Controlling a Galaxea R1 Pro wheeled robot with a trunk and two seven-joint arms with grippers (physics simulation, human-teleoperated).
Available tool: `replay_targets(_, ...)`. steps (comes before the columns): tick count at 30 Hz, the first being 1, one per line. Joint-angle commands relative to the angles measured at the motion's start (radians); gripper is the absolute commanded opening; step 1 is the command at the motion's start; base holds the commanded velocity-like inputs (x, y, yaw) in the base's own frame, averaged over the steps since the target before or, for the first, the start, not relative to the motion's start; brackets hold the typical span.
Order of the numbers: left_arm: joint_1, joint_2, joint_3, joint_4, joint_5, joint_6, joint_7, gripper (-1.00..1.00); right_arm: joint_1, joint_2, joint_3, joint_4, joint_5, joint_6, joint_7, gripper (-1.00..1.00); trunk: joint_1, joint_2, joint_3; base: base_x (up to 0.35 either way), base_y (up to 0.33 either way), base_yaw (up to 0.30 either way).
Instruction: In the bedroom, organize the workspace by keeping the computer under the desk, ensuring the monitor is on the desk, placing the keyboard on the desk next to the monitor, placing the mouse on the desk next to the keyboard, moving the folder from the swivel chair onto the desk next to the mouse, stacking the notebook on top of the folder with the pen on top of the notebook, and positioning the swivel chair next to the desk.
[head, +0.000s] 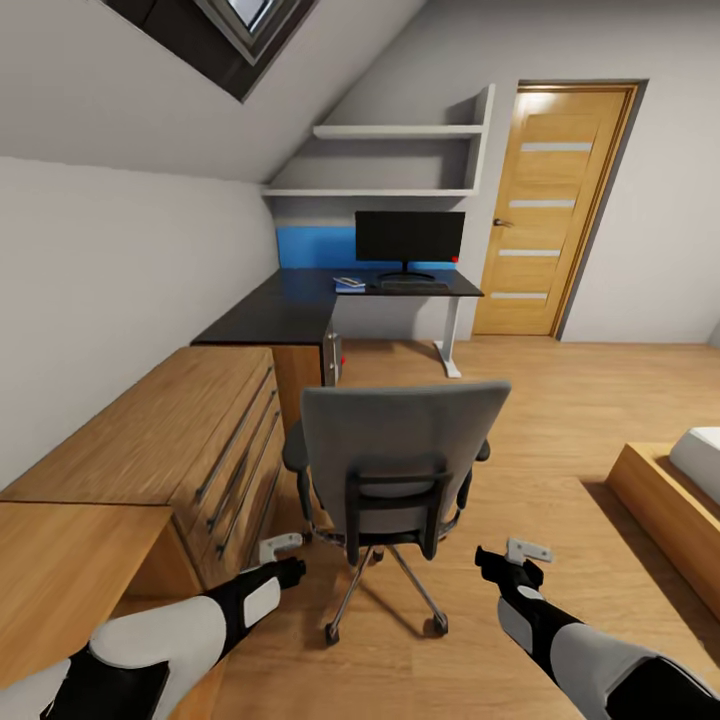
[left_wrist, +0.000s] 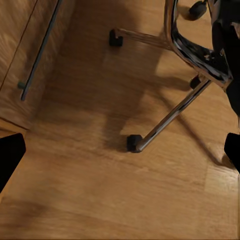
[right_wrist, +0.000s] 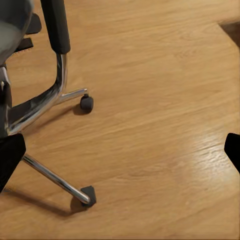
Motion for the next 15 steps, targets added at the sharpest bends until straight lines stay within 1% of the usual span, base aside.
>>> replay_targets(1,-0.001,-0.004,-0.009,-0.003,0.007,-0.002,0.004,1.00,0.000,0.001,0.009,0.001,-0.007,-0.001,-0.003,1.00,0.004,-0.008,-0.004,0.000,0.000,0.000)
replay_targets(4,-0.001,-0.020,-0.010,-0.007,0.007,-0.003,0.003,1.00,0.000,0.007,0.010,0.003,-0.007,-0.002,-0.002,1.00,0.015,-0.029,-0.014,0.000,0.000,0.000)
replay_targets(7,-0.001,-0.035,-0.010,-0.019,0.005,-0.003,0.000,1.00,0.000,0.021,0.010,0.004,-0.008,-0.002,-0.002,1.00,0.027,-0.050,-0.023,0.000,0.000,0.000)
replay_targets(8,-0.001,-0.038,-0.011,-0.040,0.004,-0.001,-0.002,1.00,0.000,0.024,0.009,0.004,-0.011,-0.001,-0.002,1.00,0.031,-0.057,-0.026,0.000,0.000,0.000)
replay_targets(9,-0.001,-0.039,-0.011,-0.060,0.003,-0.001,-0.002,1.00,0.000,0.026,0.009,0.004,-0.012,0.000,-0.002,1.00,0.035,-0.064,-0.029,0.000,0.000,0.000)
replay_targets(12,-0.001,-0.039,-0.011,-0.083,0.001,-0.001,-0.001,1.00,0.000,0.032,0.009,0.003,-0.014,0.001,-0.002,1.00,0.035,-0.064,-0.029,0.000,0.000,0.000)
replay_targets(14,-0.001,-0.039,-0.012,-0.096,0.000,-0.002,0.000,1.00,0.000,0.055,0.008,0.003,-0.014,0.000,-0.002,1.00,0.035,-0.064,-0.029,0.000,0.000,0.000)
replay_targets(15,-0.001,-0.039,-0.012,-0.098,0.000,-0.002,0.000,1.00,0.001,0.061,0.008,0.003,-0.013,-0.002,-0.002,1.00,0.035,-0.064,-0.029,0.000,0.000,0.000)
